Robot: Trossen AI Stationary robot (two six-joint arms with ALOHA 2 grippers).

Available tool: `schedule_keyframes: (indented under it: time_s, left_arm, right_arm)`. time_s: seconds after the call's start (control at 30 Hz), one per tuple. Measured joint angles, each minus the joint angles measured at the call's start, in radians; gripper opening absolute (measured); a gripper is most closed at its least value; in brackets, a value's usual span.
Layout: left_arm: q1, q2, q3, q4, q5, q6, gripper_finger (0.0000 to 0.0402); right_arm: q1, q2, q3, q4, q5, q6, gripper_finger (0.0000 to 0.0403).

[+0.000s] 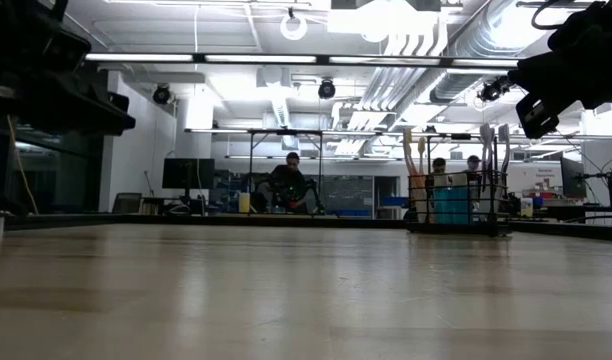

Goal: Pick & Place toothbrushing station
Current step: Return to Home Position

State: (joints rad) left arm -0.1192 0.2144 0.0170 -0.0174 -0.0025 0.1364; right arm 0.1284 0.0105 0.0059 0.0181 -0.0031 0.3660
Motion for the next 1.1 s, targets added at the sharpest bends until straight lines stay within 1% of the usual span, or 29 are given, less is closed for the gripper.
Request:
schedule_keyframes:
  time_s: [0.3,0.5,0.83,1.1]
  left_arm:
    - [0.0,0.003,0.0,0.002,0.0,0.0,0.0069]
    - [0.0,0.003,0.0,0.012,0.0,-0.05,0.0069]
    - [0.0,0.002,0.0,0.143,0.0,-0.066,0.0069]
    - [0.0,0.003,0.0,0.15,0.004,-0.066,0.0069]
  right_arm:
    - [0.0,0.0,0.0,0.0,0.0,0.0,0.0052]
    - [0.0,0.0,0.0,0.0,0.0,0.0,0.0052]
    - [0.0,0.0,0.0,0.0,0.0,0.0,0.0052]
    - [0.0,0.0,0.0,0.0,0.0,0.0,0.0052]
